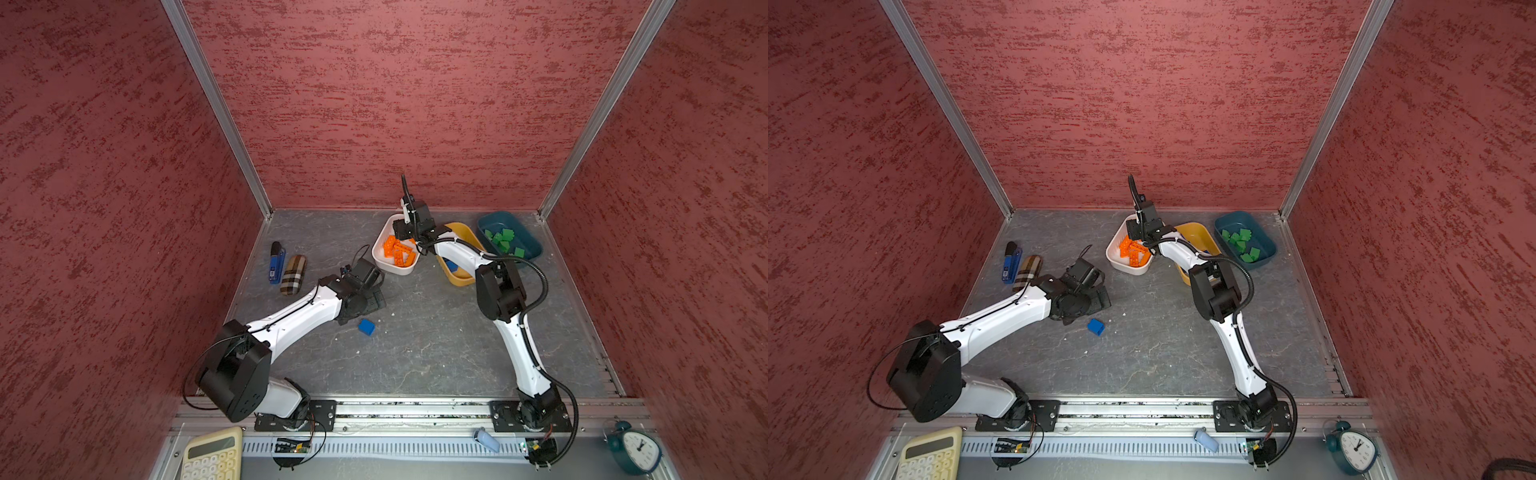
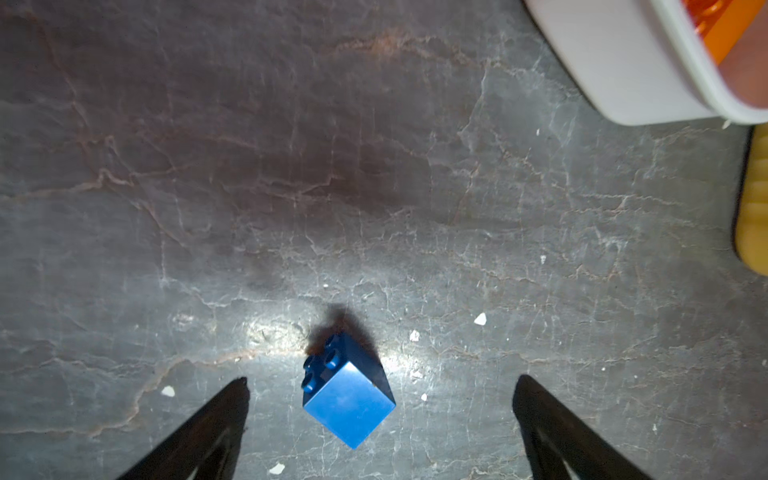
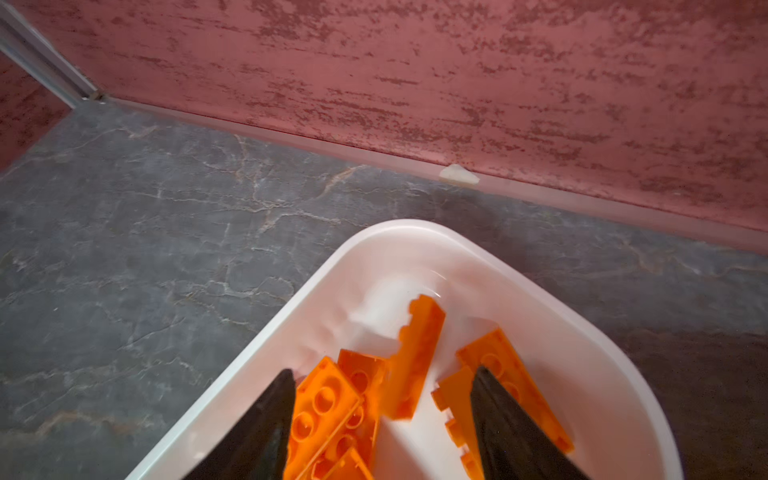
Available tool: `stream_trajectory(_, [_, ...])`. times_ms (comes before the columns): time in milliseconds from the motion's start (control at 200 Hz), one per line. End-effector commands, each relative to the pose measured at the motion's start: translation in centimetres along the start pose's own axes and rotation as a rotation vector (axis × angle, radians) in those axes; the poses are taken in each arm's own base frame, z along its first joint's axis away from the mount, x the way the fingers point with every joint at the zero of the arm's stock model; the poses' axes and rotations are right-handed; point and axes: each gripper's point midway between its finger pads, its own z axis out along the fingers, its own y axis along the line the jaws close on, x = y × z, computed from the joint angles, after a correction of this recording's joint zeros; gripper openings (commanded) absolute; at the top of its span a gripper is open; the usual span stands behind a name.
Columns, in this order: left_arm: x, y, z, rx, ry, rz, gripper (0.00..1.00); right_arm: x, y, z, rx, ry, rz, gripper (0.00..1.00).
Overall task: Sort the legos into containers by color
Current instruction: 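Grasp the last blue brick with left while right withdraws from the white tub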
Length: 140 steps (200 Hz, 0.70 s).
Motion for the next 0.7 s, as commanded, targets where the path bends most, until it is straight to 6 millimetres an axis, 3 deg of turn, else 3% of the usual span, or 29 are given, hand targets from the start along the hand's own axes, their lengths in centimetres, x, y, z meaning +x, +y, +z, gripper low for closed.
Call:
stream_trajectory(0, [2.5, 1.6, 1.0, -0.093, 0.088, -0.062, 0.99, -3.8, 1.9, -5.1, -0.073, -0.071, -0.079, 0.75])
stream_trajectory(55, [3.1, 2.2, 1.4, -0.127, 0.110, -0.092, 0.99, -3.9, 2.0, -6.8, -0.083, -0.085, -0.080, 0.82])
stream_trajectory(100, [3.4, 2.5, 1.8, -0.146, 0.124, -0.109, 1.00, -4.1, 2.1, -8.4, -0.092, -0.103, -0.074, 0.98])
stream_trajectory(200, [3.3, 2.8, 2.5, -0.177, 0.141, -0.140, 0.99, -4.2, 2.4, -12.1, -0.111, -0.156, -0.059, 0.99])
stream_trajectory(391, [3.2, 2.3, 3.6, -0.174, 0.146, -0.165, 0.86, -3.4, 1.2, -18.5, -0.059, -0.287, -0.055, 0.99])
stream_trajectory(531, [3.6, 1.9, 4.0, -0.169, 0.165, -0.155, 0.70, -1.6, 0.1, -20.7, -0.024, -0.287, -0.034, 0.99])
stream_trajectory(696, [4.0, 1.8, 4.4, -0.175, 0.181, -0.149, 0.62, 1.1, -0.7, -21.5, -0.006, -0.235, -0.007, 0.99])
